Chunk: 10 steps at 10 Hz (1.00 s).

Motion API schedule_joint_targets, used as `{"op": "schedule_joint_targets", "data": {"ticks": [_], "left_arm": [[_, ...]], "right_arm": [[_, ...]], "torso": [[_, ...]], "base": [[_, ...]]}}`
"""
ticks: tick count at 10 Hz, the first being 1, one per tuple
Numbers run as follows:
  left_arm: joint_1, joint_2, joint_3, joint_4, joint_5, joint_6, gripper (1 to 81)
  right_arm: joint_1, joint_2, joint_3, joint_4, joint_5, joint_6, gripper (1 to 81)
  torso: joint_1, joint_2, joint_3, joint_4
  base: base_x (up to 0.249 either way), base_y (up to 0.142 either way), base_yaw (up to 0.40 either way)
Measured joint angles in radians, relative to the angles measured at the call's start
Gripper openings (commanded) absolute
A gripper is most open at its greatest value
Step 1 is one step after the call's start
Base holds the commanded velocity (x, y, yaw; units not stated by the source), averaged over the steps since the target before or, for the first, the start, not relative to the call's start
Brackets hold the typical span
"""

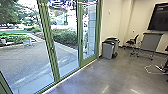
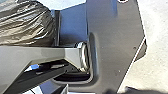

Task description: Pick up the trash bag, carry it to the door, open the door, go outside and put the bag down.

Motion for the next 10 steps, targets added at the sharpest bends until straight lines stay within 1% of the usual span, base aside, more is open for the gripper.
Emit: {"op": "schedule_joint_targets", "data": {"ticks": [1,10], "left_arm": [[0.0,0.0,0.0,0.0,0.0,0.0,1.0],[0.0,0.0,0.0,0.0,0.0,0.0,1.0]], "right_arm": [[0.0,0.0,0.0,0.0,0.0,0.0,81.1],[-0.002,0.0,-0.001,0.0,0.001,0.0,81.1]], "torso": [[0.0,0.0,0.0,0.0],[0.0,0.0,0.0,0.0]], "base": [[0.157,-0.069,0.0],[0.157,0.0,0.0]]}}
